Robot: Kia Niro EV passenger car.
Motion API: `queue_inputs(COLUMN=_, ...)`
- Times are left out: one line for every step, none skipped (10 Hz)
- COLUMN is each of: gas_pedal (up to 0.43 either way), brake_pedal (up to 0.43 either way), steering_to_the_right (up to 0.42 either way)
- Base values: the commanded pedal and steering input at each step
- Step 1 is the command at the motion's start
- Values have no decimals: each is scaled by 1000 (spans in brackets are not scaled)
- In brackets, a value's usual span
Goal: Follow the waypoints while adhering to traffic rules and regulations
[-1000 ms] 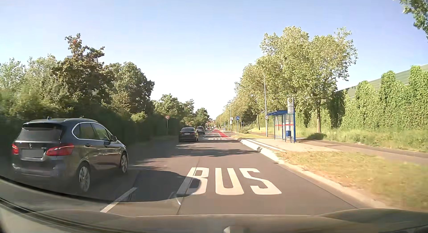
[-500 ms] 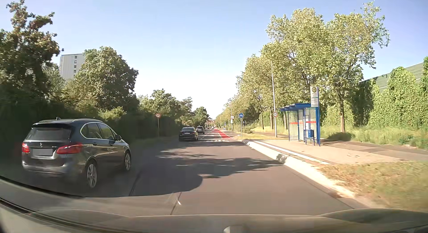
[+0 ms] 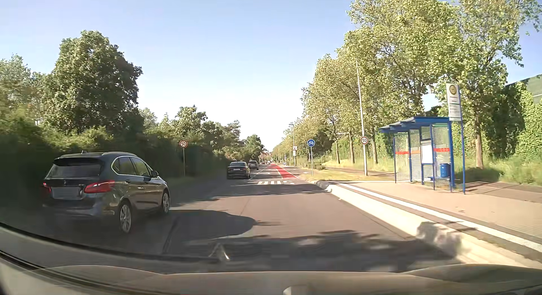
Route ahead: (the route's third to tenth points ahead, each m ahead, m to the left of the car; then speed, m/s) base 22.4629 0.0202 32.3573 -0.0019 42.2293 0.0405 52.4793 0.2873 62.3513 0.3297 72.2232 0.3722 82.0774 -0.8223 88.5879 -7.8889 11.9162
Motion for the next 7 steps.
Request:
queue_inputs(gas_pedal=0, brake_pedal=0, steering_to_the_right=-1)
queue_inputs(gas_pedal=0, brake_pedal=0, steering_to_the_right=-1)
queue_inputs(gas_pedal=0, brake_pedal=0, steering_to_the_right=-1)
queue_inputs(gas_pedal=0, brake_pedal=0, steering_to_the_right=-1)
queue_inputs(gas_pedal=0, brake_pedal=0, steering_to_the_right=-2)
queue_inputs(gas_pedal=0, brake_pedal=0, steering_to_the_right=-3)
queue_inputs(gas_pedal=0, brake_pedal=0, steering_to_the_right=-5)
